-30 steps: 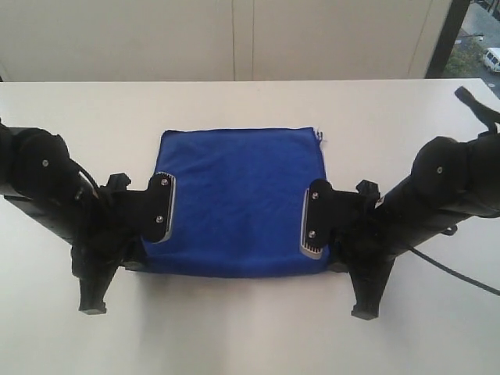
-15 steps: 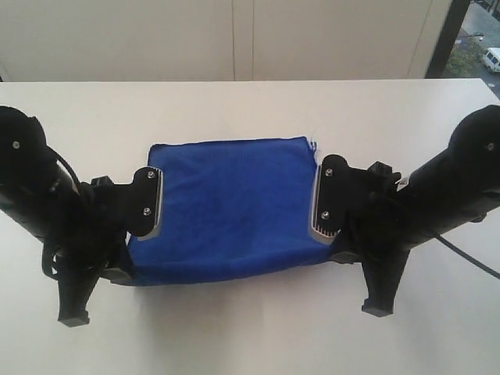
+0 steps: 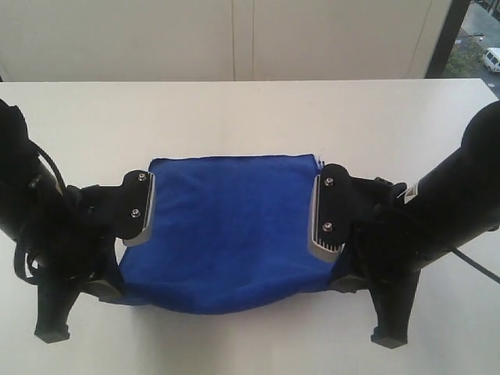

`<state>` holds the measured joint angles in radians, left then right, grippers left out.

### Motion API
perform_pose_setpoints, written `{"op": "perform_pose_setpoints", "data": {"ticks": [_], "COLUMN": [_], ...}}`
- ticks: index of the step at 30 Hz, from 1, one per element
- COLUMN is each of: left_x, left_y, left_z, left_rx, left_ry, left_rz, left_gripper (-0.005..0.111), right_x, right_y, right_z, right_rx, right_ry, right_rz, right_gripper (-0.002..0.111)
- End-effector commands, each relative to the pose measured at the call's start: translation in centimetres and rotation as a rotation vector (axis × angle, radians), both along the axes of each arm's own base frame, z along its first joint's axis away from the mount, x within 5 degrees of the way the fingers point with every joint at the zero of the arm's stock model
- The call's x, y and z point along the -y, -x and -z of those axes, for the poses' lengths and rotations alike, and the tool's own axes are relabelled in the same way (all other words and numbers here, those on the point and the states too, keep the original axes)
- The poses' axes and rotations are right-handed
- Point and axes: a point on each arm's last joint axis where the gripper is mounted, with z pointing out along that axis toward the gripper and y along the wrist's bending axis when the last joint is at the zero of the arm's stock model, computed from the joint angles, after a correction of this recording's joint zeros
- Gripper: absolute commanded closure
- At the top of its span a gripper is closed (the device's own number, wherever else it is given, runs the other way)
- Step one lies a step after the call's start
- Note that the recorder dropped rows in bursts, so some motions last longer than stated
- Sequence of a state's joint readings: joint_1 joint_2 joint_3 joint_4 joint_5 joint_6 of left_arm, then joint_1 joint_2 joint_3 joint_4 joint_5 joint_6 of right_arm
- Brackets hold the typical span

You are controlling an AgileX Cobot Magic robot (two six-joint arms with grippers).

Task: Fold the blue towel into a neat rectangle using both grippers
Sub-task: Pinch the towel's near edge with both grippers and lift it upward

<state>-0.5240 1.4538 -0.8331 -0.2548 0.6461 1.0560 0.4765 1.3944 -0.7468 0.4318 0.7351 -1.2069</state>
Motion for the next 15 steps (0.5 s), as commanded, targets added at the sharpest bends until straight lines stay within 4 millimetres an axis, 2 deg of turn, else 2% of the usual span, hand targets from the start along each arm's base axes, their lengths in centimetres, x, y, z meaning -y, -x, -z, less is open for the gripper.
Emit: {"op": "perform_pose_setpoints", "data": {"ticks": [1, 9, 15], "left_x": [-0.1, 0.1, 0.3], "left_y": [0.8, 0.3, -0.6], "left_z": [-0.5, -0.6, -1.1], "left_rx": [-0.022, 0.027, 0.129], "left_ry": [0.01, 0.026, 0.066], "left_rz": [0.005, -0.012, -0.056], "left_gripper": [0.107, 0.107, 0.107], "right_x": [-0.3, -0.2, -0.1], "right_y": [0.6, -0.4, -1.6], "right_z": [-0.1, -0.2, -0.6], "right_rx": [-0.024, 0.053, 0.15], "right_ry": [0.002, -0.012, -0.034], "right_rz": [0.003, 0.092, 0.217], "right_gripper": [0.108, 0.108, 0.108]}}
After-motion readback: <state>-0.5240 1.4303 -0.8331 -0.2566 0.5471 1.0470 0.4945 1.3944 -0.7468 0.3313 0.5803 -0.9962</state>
